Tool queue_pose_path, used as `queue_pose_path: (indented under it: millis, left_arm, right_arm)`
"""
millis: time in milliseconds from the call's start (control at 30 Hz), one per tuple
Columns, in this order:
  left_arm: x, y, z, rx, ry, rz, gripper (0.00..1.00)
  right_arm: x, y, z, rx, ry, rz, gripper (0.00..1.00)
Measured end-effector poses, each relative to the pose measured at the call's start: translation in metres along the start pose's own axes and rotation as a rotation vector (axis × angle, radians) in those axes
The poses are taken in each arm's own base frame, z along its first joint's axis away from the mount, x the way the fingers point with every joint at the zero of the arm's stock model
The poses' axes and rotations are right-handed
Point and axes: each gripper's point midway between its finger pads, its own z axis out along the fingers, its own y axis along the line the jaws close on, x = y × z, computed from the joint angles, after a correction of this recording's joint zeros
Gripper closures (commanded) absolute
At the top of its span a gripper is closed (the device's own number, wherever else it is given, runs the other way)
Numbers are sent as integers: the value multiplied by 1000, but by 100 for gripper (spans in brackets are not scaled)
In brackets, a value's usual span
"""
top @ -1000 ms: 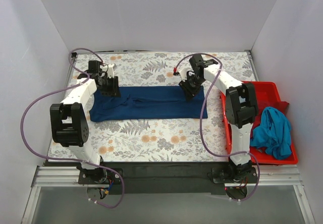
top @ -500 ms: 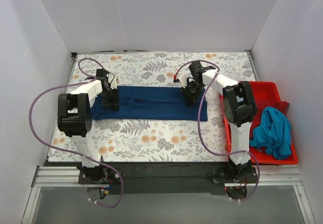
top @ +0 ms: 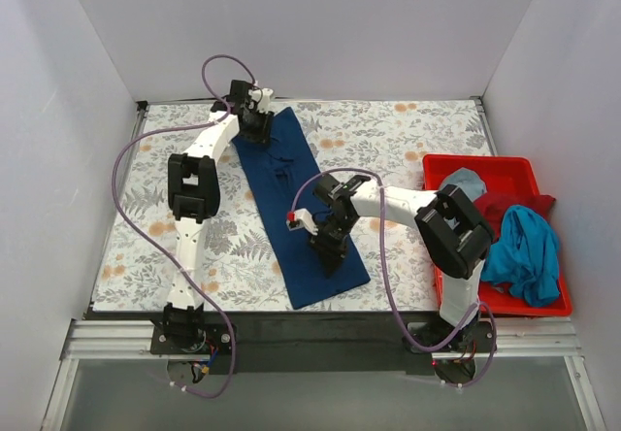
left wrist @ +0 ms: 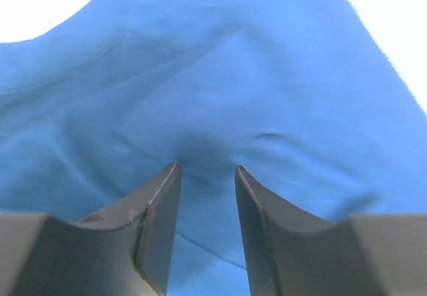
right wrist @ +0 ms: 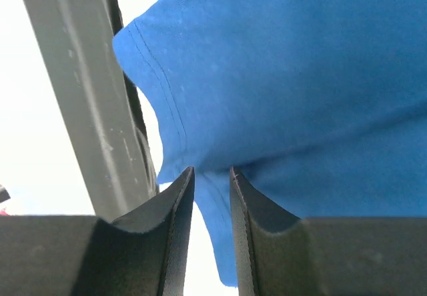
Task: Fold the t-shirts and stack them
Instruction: Fold the tshirt
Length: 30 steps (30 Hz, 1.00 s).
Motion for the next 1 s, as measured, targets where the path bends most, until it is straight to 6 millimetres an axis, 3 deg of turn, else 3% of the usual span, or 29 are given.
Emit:
queue_pose_path:
  millis: [100,267,400,500,633,767,1000]
  left_arm:
    - [-6,-26,-13,20,-46,41,61]
    - [-10,-35,-75,11,-125,33,62]
    - [-13,-35,-104,16,-172,-12,66]
    - [8,-37,-96,39,-123,-56,67]
    - [59,-46,-71,82,25,-118,68]
    - [96,-52,-48,99,137,-147,70]
    - [73,-67,-29,126,119,-114,71]
  right_arm:
    - [-11,-4,-21,17,-56,20,65]
    - [-24,-38,-64,154,-146,33,66]
    - [-17,-49,-57,173,-111,50,68]
    - [-6,-56,-43,169,-71,71,68]
    - [10,-57,-27,145,-31,103,68]
    - [9,-50,-19,111,-46,112,68]
    - [-2,-22,6,7,-68,86,67]
